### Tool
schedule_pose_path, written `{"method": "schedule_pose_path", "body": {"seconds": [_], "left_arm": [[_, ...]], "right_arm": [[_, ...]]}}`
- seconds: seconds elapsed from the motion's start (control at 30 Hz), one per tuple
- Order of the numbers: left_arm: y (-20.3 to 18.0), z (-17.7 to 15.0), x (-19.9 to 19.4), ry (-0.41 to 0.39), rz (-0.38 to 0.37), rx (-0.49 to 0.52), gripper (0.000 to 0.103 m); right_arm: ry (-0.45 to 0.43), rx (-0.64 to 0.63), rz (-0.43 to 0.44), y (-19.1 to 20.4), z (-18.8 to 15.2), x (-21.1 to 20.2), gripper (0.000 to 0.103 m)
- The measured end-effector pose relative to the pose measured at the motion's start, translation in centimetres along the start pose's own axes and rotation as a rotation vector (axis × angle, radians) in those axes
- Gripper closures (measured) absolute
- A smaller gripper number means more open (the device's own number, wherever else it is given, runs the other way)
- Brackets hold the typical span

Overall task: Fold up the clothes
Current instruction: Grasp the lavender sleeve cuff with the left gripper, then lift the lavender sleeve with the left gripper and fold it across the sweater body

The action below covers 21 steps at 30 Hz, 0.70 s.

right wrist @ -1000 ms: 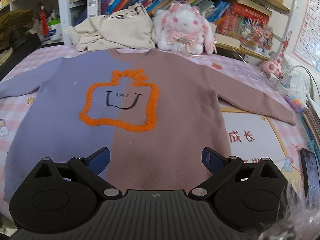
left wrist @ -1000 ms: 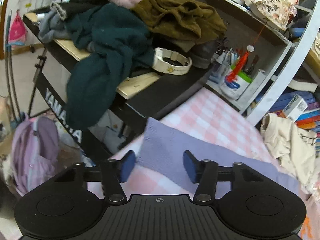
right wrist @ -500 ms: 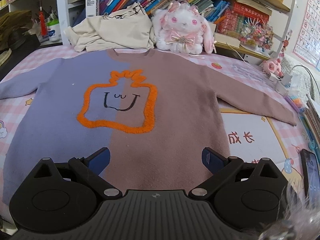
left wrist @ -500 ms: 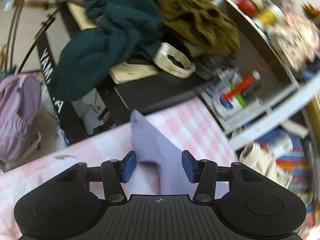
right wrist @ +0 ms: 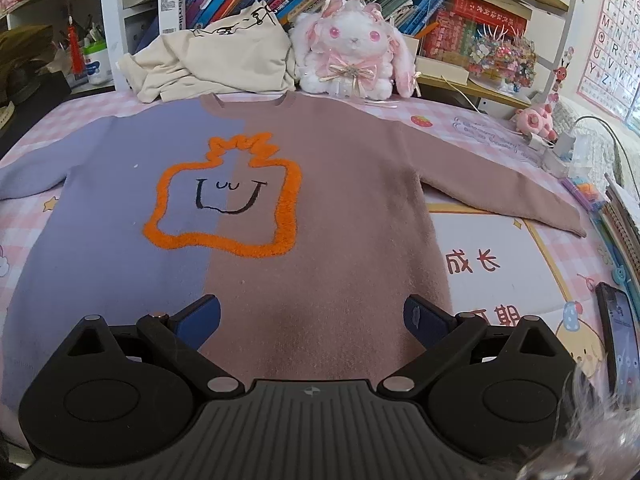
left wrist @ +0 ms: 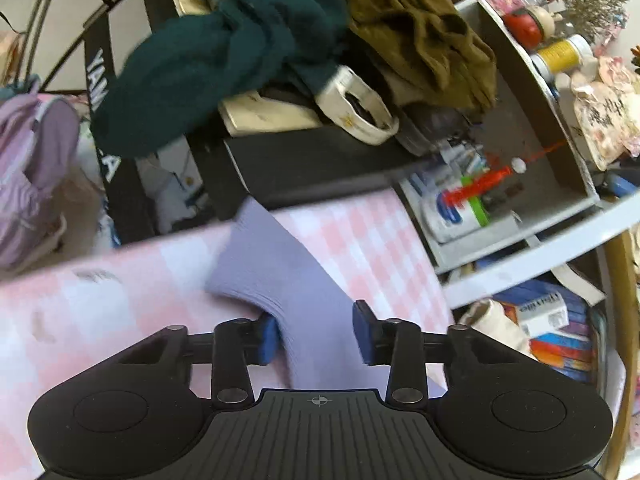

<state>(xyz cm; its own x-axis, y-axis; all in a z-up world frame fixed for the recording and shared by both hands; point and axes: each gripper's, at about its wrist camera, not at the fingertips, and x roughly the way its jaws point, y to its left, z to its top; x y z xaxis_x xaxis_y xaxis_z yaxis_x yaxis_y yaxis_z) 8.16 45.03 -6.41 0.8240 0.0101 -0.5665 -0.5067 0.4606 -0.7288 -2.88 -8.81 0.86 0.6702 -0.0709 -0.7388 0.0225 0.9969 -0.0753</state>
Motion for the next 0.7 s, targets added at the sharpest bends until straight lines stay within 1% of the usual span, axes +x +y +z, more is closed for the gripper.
{"method": "schedule_pose_path", "body": {"seconds": [0.03,0.1,0.17,0.2,0.23,0.3,0.4,0.47,0.53,0.6,0.7], "left_arm": [[0.0,0.0,0.0,0.003,0.006,0.009,0.075],[0.0,0.1,0.0,0.009,0.018,0.028,0.077],[0.1,0.1,0.0,0.005,0.034,0.028,0.086],[0.2,0.1,0.0,0.003,0.047,0.017,0.094],[0.3,0.2,0.0,0.002,0.059,0.008,0.098],[0.4,0.3,0.0,0.005,0.060,0.009,0.098],[-0.8,0.4,-0.1,0.010,0.087,0.063,0.100],[-2.5,0.1,-0.7,-0.010,0.053,0.119,0.100],[-5.0,-0.6,-1.5,-0.019,-0.004,0.193,0.100],[-8.1,-1.9,-2.1,-0.006,-0.066,0.269,0.100],[-13.5,-4.5,-3.0,0.018,-0.183,0.361,0.100]], "right_arm": [[0.001,0.005,-0.003,-0.2,0.0,0.0,0.004],[0.007,0.019,-0.011,-0.5,-0.1,0.0,0.004],[0.019,0.024,-0.018,-0.8,-0.2,0.0,0.004],[0.026,0.021,-0.020,-0.9,-0.3,0.0,0.004],[0.033,0.016,-0.020,-0.9,-0.5,0.0,0.004],[0.047,0.003,-0.019,-1.1,-0.7,0.0,0.004],[0.059,-0.009,-0.017,-1.6,-1.1,0.0,0.004],[0.058,-0.009,-0.010,-2.3,-1.1,0.0,0.004],[0.058,-0.009,-0.004,-3.0,-1.2,0.0,0.004],[0.058,-0.009,0.003,-3.7,-1.3,-0.1,0.004],[0.054,-0.001,0.024,-5.0,-1.1,0.2,0.004]]}}
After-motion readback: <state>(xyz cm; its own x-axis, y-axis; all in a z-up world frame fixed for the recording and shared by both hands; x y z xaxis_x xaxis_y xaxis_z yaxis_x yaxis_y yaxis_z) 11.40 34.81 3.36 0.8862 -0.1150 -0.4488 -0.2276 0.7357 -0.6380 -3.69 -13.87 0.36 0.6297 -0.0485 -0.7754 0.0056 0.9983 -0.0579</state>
